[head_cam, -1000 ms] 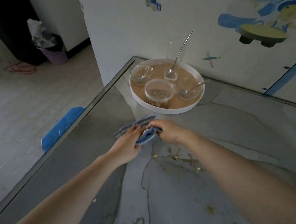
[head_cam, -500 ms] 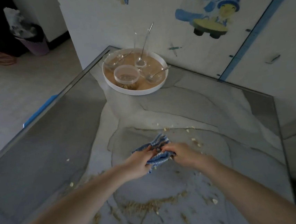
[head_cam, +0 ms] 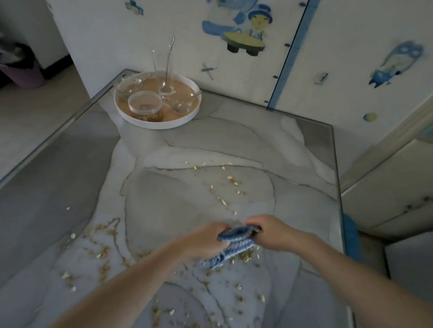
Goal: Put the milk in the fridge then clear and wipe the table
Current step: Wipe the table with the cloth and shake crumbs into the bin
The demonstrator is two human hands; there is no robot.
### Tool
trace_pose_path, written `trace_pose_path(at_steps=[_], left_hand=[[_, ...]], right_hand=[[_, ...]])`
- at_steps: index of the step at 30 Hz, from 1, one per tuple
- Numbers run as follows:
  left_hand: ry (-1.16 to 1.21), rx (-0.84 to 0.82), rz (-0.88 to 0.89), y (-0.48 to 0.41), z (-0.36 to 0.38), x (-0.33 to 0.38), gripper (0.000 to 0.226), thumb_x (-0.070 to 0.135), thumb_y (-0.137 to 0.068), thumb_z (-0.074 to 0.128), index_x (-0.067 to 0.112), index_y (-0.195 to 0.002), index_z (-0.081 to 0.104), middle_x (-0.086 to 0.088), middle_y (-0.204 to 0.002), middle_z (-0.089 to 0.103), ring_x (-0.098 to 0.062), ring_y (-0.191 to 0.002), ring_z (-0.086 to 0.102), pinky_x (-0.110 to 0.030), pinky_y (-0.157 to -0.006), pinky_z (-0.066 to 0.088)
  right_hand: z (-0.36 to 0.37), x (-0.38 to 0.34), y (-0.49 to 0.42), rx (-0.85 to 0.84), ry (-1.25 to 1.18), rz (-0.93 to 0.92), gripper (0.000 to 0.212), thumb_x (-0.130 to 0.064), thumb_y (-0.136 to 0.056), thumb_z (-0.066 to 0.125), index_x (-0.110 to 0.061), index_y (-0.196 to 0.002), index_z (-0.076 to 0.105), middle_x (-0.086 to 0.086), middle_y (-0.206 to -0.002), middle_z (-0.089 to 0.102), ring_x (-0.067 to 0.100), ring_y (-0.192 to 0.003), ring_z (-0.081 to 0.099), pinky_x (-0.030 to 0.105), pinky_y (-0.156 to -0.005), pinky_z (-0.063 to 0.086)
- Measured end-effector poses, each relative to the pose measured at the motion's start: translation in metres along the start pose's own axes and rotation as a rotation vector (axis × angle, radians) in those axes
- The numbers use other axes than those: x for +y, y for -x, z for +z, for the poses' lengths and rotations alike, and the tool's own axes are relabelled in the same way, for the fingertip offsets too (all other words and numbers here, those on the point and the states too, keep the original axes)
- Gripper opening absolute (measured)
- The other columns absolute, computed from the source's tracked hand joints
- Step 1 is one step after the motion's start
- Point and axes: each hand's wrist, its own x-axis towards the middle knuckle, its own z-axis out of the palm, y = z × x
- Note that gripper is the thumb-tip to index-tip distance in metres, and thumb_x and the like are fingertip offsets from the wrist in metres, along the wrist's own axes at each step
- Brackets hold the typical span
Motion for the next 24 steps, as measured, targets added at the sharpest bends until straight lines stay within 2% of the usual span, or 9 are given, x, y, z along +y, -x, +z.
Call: trace_pose_path(at_steps=[2, 5, 8, 11, 14, 17, 19, 21, 24], left_hand=[[0.154, 0.071, 0.014, 0.004, -0.023, 0.009, 0.028, 0.007, -0.091, 0.044, 0.020, -0.066, 0.045, 0.004, -0.063, 0.046, -0.010, -0.057, 0.042, -0.017, -0.054, 0.034], [0.228, 0.162, 0.042, 0.009, -0.062, 0.013, 0.026, 0.008, -0.090, 0.049, 0.020, -0.068, 0.049, 0.005, -0.061, 0.047, -0.009, -0.057, 0.043, -0.020, -0.057, 0.035], [0.081, 0.275, 0.113, 0.003, -0.101, 0.007, 0.014, 0.001, -0.087, 0.047, 0.011, -0.085, 0.058, 0.001, -0.075, 0.055, -0.016, -0.071, 0.051, -0.028, -0.065, 0.039], [-0.022, 0.417, 0.132, -0.010, -0.139, -0.015, 0.030, -0.006, -0.079, 0.047, 0.006, -0.103, 0.061, -0.010, -0.097, 0.064, -0.024, -0.091, 0.058, -0.035, -0.080, 0.045], [-0.034, 0.527, 0.128, -0.028, -0.179, -0.048, 0.033, -0.007, -0.079, 0.047, 0.007, -0.105, 0.062, -0.013, -0.098, 0.065, -0.025, -0.090, 0.058, -0.030, -0.075, 0.042], [-0.099, 0.628, 0.099, -0.048, -0.202, -0.079, 0.034, -0.005, -0.082, 0.047, 0.012, -0.109, 0.060, -0.007, -0.099, 0.063, -0.025, -0.092, 0.057, -0.029, -0.073, 0.038], [-0.167, 0.631, 0.021, -0.064, -0.208, -0.099, 0.036, -0.001, -0.084, 0.046, 0.017, -0.114, 0.057, 0.000, -0.103, 0.059, -0.023, -0.097, 0.055, -0.028, -0.073, 0.036], [-0.242, 0.561, -0.037, -0.079, -0.206, -0.113, 0.036, 0.003, -0.087, 0.047, 0.018, -0.119, 0.053, -0.002, -0.113, 0.060, -0.026, -0.105, 0.056, -0.028, -0.076, 0.037], [-0.248, 0.413, -0.039, -0.102, -0.192, -0.124, 0.056, 0.006, -0.090, 0.046, 0.023, -0.142, 0.032, -0.003, -0.141, 0.044, -0.026, -0.127, 0.044, -0.028, -0.095, 0.036]], right_hand=[[-0.021, -0.011, 0.002, 0.092, -0.104, -0.009, 0.006, -0.013, -0.071, 0.050, -0.011, -0.068, 0.055, 0.001, -0.061, 0.047, 0.011, -0.060, 0.044, 0.020, -0.050, 0.028], [-0.048, -0.030, -0.008, 0.159, -0.175, -0.075, 0.016, -0.002, -0.079, 0.052, -0.014, -0.068, 0.052, -0.003, -0.057, 0.042, 0.006, -0.052, 0.037, 0.021, -0.050, 0.027], [-0.066, -0.049, -0.040, 0.251, -0.120, -0.169, 0.029, -0.002, -0.080, 0.054, -0.022, -0.061, 0.046, -0.006, -0.056, 0.041, 0.005, -0.053, 0.038, 0.028, -0.055, 0.026], [-0.078, -0.070, -0.085, 0.295, -0.073, -0.242, 0.020, 0.004, -0.079, 0.049, -0.014, -0.072, 0.053, -0.003, -0.061, 0.045, 0.011, -0.059, 0.043, 0.029, -0.056, 0.028], [-0.088, -0.095, -0.148, 0.351, -0.055, -0.312, 0.020, 0.005, -0.079, 0.046, -0.014, -0.077, 0.052, 0.004, -0.069, 0.050, 0.019, -0.070, 0.047, 0.029, -0.056, 0.030], [-0.089, -0.110, -0.201, 0.368, -0.052, -0.333, 0.017, 0.004, -0.081, 0.045, -0.011, -0.080, 0.052, 0.009, -0.078, 0.053, 0.021, -0.075, 0.049, 0.030, -0.061, 0.030], [-0.083, -0.112, -0.234, 0.358, -0.040, -0.324, 0.015, 0.004, -0.081, 0.045, -0.008, -0.082, 0.055, 0.015, -0.082, 0.057, 0.024, -0.077, 0.051, 0.029, -0.063, 0.031], [-0.074, -0.106, -0.257, 0.321, 0.013, -0.280, 0.020, 0.004, -0.081, 0.045, -0.003, -0.092, 0.059, 0.020, -0.096, 0.062, 0.029, -0.087, 0.055, 0.031, -0.069, 0.037], [-0.064, -0.086, -0.278, 0.185, 0.145, -0.202, 0.027, 0.001, -0.086, 0.045, -0.006, -0.107, 0.061, 0.018, -0.114, 0.062, 0.031, -0.104, 0.056, 0.034, -0.083, 0.043]])
